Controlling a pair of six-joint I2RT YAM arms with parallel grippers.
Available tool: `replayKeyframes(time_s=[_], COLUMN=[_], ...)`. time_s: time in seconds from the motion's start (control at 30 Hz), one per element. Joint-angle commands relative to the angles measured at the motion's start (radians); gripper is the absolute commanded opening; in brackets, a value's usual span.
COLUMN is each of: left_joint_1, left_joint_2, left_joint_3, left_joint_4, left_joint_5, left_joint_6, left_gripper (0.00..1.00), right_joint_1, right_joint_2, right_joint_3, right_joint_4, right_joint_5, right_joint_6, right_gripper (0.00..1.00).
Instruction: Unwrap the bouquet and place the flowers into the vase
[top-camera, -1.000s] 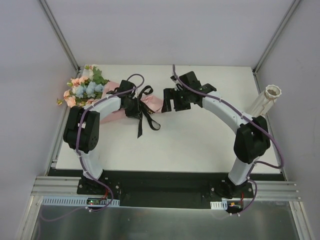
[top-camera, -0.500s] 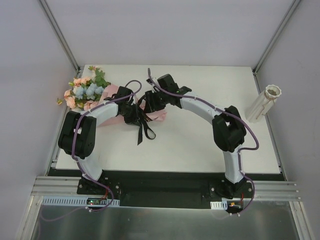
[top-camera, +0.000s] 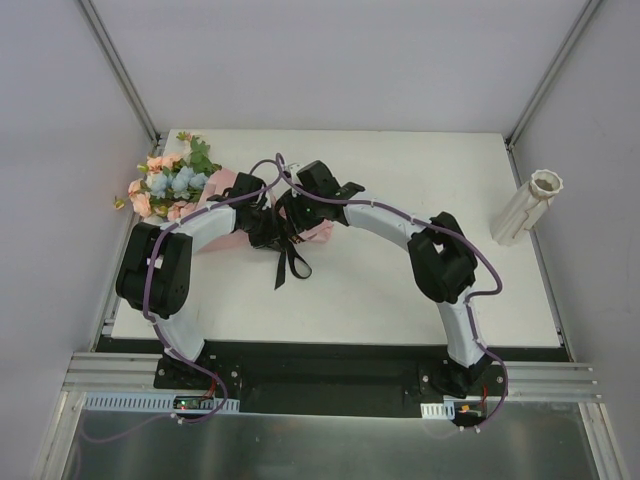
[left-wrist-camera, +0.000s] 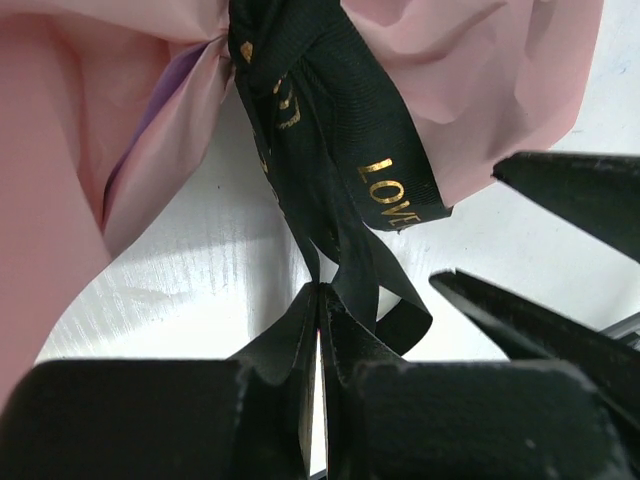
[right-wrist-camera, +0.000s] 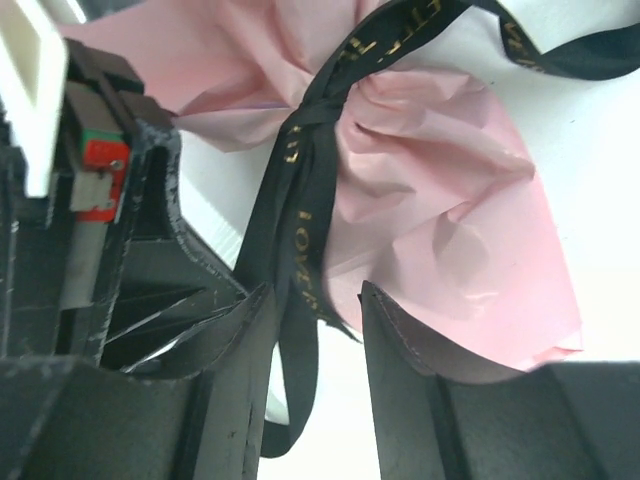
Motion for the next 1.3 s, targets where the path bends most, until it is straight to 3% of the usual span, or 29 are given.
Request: replayKeyframes(time_s=[0.0,0.67,0.83,1.1,1.27], left_joint_1=[-0.003,-0.003,-0.003,-0.003,-0.003], left_joint_2=[-0.025,-0.001,-0.001,0.002,-0.001], left_joint_3=[-0.008,-0.001,-0.002,-0.005,-0.008], left_joint_4=[0.012,0.040,0.041,0.043,0.043], left_joint_5=[0.029,0.059,0.058,0.065,0.068], left_joint_6=[-0.017,-0.043,-0.044,-0.046,-0.047], left_gripper=[0.00,0.00,0.00,0.00,0.00], right_joint_1=[0.018,0.108,0.111,0.113,0.113], right_joint_2=[0.034,0.039,0.010,-0.029,-0.061], right_joint_3=[0.057,0.011,-0.015,-0.043,-0.057], right_joint_4=[0.007,0.066,0.081,0.086,0.083], right_joint_5=[0.066,0.235,0.230,0.259,0.270], right_joint_6=[-0.068,-0.153,-0.136,-0.136,-0.127], right_gripper=[0.42,0.29,0.18,0.13,0.04])
